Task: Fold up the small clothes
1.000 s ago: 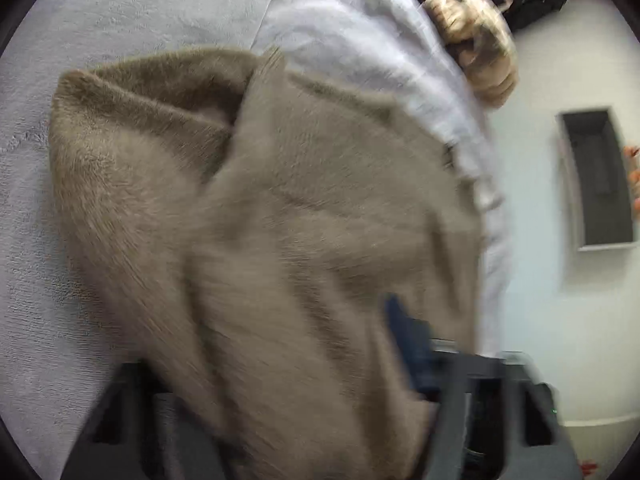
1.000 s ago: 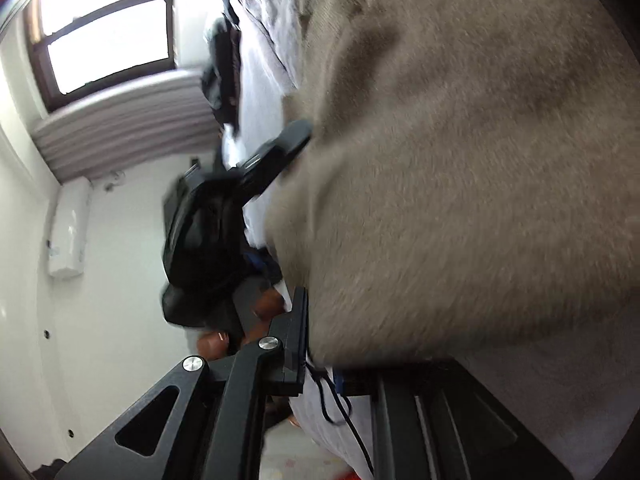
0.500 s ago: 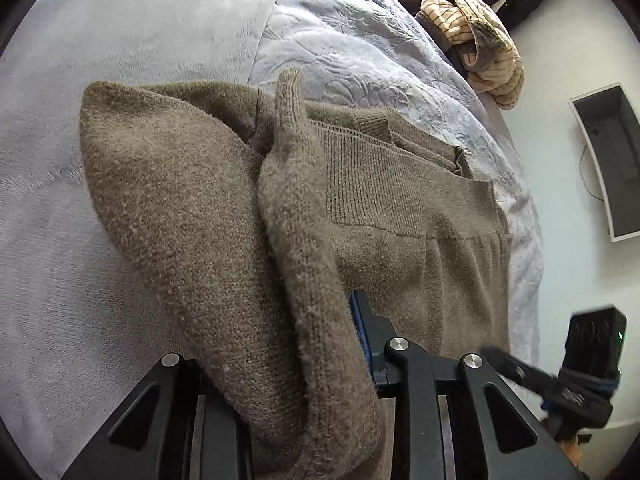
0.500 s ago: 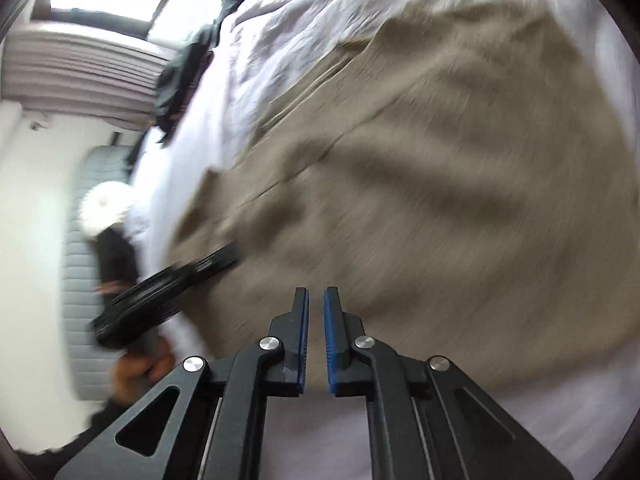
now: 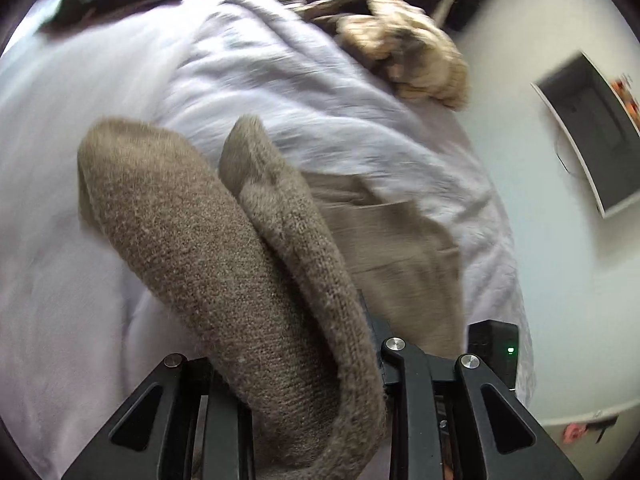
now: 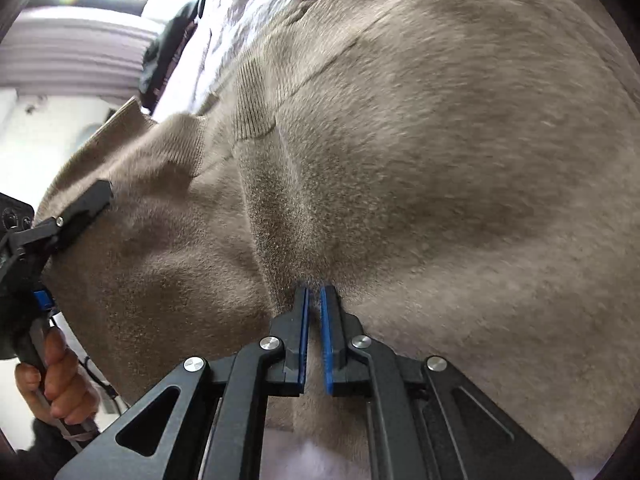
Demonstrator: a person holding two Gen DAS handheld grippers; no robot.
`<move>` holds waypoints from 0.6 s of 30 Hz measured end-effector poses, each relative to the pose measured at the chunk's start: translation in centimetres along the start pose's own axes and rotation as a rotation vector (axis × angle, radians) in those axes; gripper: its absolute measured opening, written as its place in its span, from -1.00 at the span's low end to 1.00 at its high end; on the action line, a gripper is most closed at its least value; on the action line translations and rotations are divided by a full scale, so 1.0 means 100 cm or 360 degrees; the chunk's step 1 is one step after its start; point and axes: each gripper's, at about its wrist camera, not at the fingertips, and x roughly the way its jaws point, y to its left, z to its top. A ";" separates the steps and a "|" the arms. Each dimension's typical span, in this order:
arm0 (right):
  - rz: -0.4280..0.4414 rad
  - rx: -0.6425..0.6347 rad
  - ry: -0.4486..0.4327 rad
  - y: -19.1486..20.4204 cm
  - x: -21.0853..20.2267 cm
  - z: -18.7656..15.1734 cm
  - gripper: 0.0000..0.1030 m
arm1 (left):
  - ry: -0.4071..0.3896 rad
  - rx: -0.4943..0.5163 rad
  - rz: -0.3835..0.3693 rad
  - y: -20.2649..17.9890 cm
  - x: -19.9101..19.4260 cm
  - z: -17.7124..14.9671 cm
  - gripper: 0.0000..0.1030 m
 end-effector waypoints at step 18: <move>0.0434 0.0549 -0.0344 -0.143 -0.109 -0.021 -0.78 | 0.0325 0.0773 0.0361 -0.177 0.140 -0.034 0.09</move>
